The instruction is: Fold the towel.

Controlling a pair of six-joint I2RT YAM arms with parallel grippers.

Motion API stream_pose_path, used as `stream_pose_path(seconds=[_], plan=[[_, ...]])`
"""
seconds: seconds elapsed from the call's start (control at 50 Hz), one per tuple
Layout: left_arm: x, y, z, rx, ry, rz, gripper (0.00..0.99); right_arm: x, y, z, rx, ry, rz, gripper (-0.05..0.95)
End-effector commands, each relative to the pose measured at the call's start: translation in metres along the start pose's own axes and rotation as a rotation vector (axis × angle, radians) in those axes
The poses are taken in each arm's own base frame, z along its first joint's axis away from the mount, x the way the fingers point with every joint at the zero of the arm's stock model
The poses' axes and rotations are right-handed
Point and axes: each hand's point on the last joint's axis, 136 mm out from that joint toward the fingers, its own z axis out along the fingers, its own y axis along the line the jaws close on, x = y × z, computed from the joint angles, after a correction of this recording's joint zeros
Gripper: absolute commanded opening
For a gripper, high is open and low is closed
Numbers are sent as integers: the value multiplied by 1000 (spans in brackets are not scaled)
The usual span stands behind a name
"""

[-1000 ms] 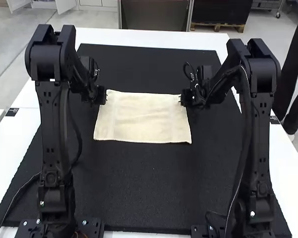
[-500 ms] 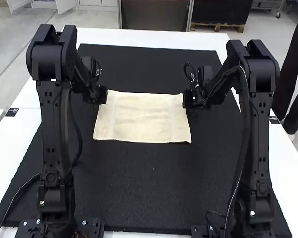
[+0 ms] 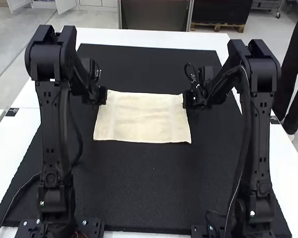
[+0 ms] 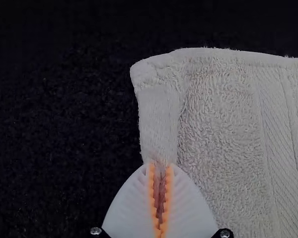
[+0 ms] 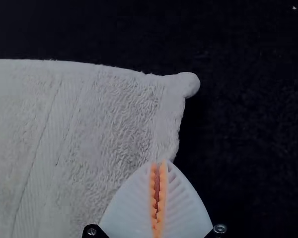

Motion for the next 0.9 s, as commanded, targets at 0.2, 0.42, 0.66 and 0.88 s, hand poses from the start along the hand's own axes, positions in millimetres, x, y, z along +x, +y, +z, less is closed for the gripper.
stream_pose_path(seconds=[0.2, 0.42, 0.66, 0.88], plan=[[-18, 5, -37, 16, -56, -15, 20, -3, 19, -30, -88, 0, 6, -21], [-22, -1, -52, 36, -76, -9, 20, -18, 18, -42, -86, -35, 1, -23], [-21, -8, -66, 41, -81, -5, 20, -26, 21, -55, -86, -59, -4, -21], [-20, -13, -83, 56, -87, -3, 20, -24, 22, -66, -84, -62, -1, -21]])
